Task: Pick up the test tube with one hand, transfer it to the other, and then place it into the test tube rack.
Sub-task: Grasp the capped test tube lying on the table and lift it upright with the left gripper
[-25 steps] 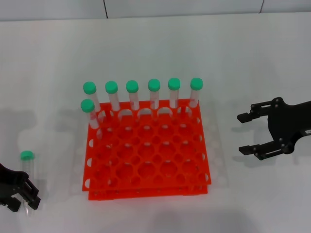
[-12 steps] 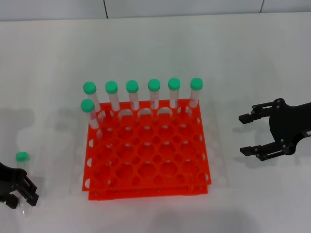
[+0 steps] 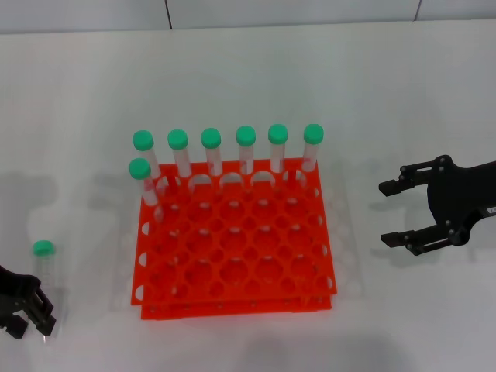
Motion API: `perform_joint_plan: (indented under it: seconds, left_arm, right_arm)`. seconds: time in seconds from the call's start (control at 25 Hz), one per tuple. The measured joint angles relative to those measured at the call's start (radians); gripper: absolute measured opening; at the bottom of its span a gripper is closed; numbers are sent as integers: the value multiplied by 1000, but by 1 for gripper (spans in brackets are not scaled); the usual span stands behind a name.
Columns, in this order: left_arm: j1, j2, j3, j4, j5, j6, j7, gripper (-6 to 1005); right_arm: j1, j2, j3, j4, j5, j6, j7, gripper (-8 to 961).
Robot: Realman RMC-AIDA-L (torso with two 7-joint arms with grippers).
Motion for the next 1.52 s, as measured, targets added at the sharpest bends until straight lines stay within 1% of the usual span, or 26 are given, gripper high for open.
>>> perform_joint_plan:
  seconds: [0.28,0.52,0.72,0.92,1.08,1.2,1.28,1.36,1.44,1.52]
  left_arm:
    - [1,1,5,-1,0,-16,-1,396]
    - [0,4,28,0,0,-36,4,351]
    - [-1,5,67,0,-3,-45,-5,237]
    - [-1,5,68,1,-2,-52,-8,189]
    - [0,5,62,8,0,-54,-4,190]
    - [13,5,56,49,-1,-52,3,191]
    - [27,6,34,93,-6,-44,14,191]
    - [42,1,-36,157,-9,-28,46,192]
    - [53,-3,-95,198,-20,-16,75,192]
    - [73,-3,-149,243,-71,-6,108,193]
  right_arm:
    - [0,0,0,0,0,0,0,749]
    - [0,1,0,0,0,1,0,749]
    - [-2,2,0,0,0,3,0,748]
    - [-3,2,0,0,0,4,0,748]
    - [-3,2,0,0,0,4,1,748]
    - [-2,2,3,0,0,3,3,748]
    - [-1,2,4,0,0,1,6,748]
    - [-1,2,7,-4,0,-2,9,748]
    - [-2,1,9,-7,0,-3,10,748]
    - [-3,0,10,-8,2,-3,15,748]
